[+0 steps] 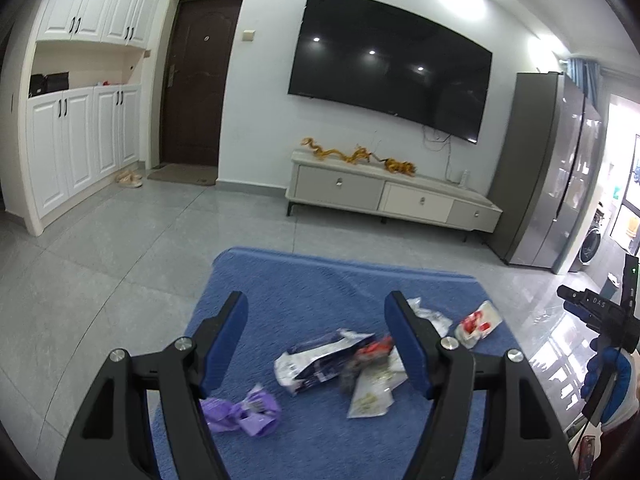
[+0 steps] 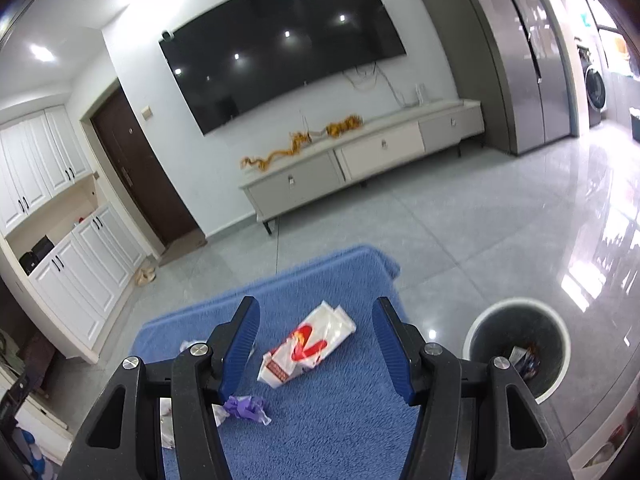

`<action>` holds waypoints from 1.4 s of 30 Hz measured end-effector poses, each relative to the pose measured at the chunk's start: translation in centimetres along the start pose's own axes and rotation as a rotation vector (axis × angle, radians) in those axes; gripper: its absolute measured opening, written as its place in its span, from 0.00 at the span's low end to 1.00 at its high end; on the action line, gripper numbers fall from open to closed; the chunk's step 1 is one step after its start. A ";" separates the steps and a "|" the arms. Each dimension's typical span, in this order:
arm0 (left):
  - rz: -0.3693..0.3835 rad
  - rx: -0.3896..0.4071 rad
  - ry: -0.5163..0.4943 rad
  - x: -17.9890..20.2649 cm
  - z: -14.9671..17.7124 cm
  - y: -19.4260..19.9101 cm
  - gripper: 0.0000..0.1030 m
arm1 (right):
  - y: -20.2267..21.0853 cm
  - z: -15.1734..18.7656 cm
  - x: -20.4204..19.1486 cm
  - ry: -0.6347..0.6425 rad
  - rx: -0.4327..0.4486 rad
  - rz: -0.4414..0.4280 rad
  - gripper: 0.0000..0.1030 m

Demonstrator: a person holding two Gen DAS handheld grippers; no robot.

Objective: Collect trash
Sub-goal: 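Grasp white-red carton with right tool while left tool grasps purple glove, then carry the carton and purple glove over the trash bin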

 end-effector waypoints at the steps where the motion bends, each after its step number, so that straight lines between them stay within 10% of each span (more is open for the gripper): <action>1: -0.006 -0.009 0.004 -0.8 0.5 -0.3 0.67 | -0.8 0.4 0.0 -0.003 -0.019 -0.004 0.55; 24: -0.061 -0.287 -0.029 -4.3 10.9 -9.2 0.66 | -14.4 5.8 0.8 -0.187 -0.321 -0.042 0.67; 34: -0.011 -0.291 -0.025 -3.6 11.9 -8.9 0.33 | -16.5 5.8 -0.7 -0.174 -0.338 -0.031 0.69; 42: 0.012 -0.278 -0.004 -2.7 11.5 -7.9 0.31 | -16.1 5.9 -0.1 -0.212 -0.325 -0.054 0.43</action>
Point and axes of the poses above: each gripper's, at about its wrist camera, not at the fingertips, and y roughly against the way its jaws point, x to its right, z to its underside, the point moved 6 cm from there along -y, roughly the way its jaws point, and after that the axes turned 4 degrees about y, right-handed, at the moved point
